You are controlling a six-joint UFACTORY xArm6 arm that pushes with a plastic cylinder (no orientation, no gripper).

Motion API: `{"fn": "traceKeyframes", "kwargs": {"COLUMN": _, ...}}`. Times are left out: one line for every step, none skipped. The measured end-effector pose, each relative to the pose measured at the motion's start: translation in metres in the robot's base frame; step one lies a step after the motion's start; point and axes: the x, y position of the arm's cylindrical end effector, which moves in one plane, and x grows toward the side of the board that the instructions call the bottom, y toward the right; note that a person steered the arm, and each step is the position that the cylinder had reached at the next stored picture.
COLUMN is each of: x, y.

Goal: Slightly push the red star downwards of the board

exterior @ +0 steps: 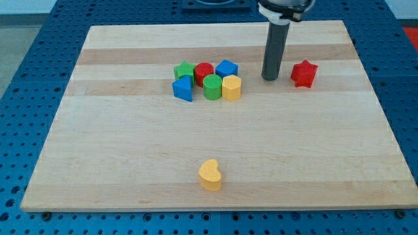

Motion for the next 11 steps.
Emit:
{"fn": "traceKeyframes", "kwargs": {"x": -0.013, "y": 0.02}}
{"fn": "traceKeyframes", "kwargs": {"x": -0.025, "y": 0.051}}
{"fn": "traceKeyframes", "kwargs": {"x": -0.046, "y": 0.09}}
{"fn": "traceKeyframes", "kwargs": {"x": -0.053, "y": 0.121}}
{"fn": "traceKeyframes", "kwargs": {"x": -0.038, "y": 0.128}}
{"fn": "traceKeyframes", "kwargs": {"x": -0.003, "y": 0.112}}
{"fn": "traceKeyframes", "kwargs": {"x": 0.008, "y": 0.102}}
{"fn": "traceKeyframes", "kwargs": {"x": 0.005, "y": 0.102}}
{"fn": "traceKeyframes", "kwargs": {"x": -0.015, "y": 0.106}}
{"fn": "traceKeyframes", "kwargs": {"x": -0.018, "y": 0.097}}
{"fn": "traceKeyframes", "kwargs": {"x": -0.018, "y": 0.086}}
